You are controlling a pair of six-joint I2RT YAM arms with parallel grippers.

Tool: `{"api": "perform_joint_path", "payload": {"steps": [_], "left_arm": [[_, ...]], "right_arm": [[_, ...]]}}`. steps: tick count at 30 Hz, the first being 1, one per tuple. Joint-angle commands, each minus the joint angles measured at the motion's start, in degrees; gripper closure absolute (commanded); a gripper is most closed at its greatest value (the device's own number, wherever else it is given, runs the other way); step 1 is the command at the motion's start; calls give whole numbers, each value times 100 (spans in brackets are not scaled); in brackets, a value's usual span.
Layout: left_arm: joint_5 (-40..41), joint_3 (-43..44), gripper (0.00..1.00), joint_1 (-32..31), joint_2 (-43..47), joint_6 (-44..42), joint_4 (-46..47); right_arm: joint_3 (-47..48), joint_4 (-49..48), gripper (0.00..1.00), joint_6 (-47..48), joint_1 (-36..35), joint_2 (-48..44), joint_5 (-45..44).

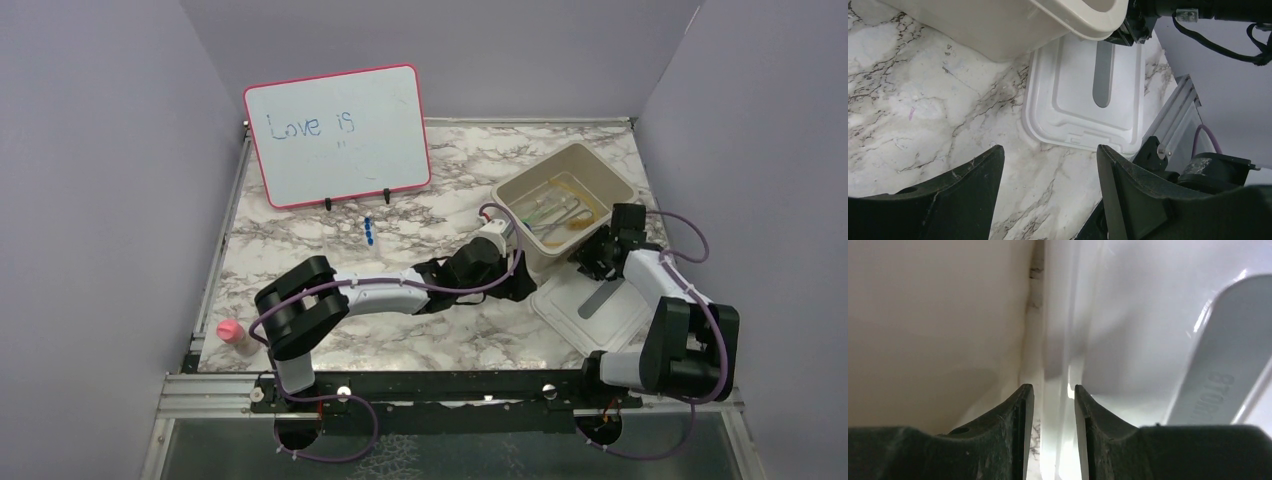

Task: Organize the chemistry lab equipment

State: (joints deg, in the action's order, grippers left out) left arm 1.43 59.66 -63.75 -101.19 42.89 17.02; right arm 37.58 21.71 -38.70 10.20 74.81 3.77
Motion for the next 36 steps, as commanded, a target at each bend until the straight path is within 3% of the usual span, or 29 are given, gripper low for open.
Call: {"api": "perform_joint_path", "payload": {"steps": [1, 8, 17, 19, 24, 36], "left_arm": [[174, 162, 30, 45, -31, -180, -58], [191, 117, 30, 123, -28, -194, -97], [208, 63, 30, 222, -11, -152, -145], [224, 48, 30, 230, -5, -142, -162], [144, 37, 30, 241, 14, -135, -137], [-854, 140, 17, 210, -261, 466, 252]], "right_arm": [[228, -397, 59, 140, -217, 347, -15], [507, -138, 57, 49, -590, 789, -851], [729, 111, 56, -168, -857, 1154, -1311], [735, 148, 61, -245, -861, 1221, -1460], [667, 136, 89, -394, -861, 1277, -1556], [685, 487, 97, -828, -861, -440, -1491]]}}
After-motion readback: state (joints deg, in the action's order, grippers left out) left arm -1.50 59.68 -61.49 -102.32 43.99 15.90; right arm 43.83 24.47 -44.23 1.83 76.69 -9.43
